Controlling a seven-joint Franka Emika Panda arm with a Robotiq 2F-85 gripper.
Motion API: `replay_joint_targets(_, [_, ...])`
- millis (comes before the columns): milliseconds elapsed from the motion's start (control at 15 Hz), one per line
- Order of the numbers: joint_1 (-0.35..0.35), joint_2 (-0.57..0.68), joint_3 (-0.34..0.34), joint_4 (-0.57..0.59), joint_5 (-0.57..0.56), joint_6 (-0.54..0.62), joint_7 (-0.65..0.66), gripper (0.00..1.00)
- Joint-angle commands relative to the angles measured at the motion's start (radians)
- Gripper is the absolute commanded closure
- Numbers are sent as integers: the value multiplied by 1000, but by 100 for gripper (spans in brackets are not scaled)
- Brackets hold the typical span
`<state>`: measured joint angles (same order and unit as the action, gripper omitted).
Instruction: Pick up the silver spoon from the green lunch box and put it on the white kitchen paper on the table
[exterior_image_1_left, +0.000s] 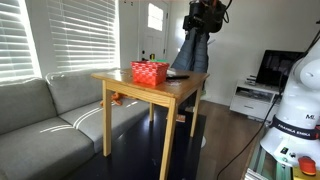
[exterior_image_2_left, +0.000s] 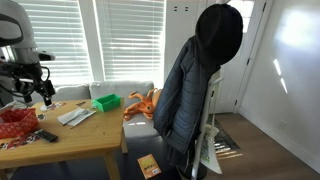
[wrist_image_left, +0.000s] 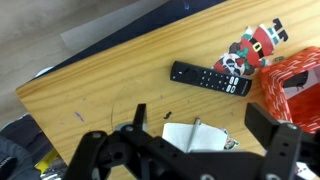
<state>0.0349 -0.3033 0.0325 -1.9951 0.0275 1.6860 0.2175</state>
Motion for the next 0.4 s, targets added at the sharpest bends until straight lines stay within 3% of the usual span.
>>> replay_joint_targets(0, [-13, 3, 1, 21, 2, -37, -29, 0])
replay_joint_targets(333, [-15, 12, -9, 43, 2, -71, -69, 0])
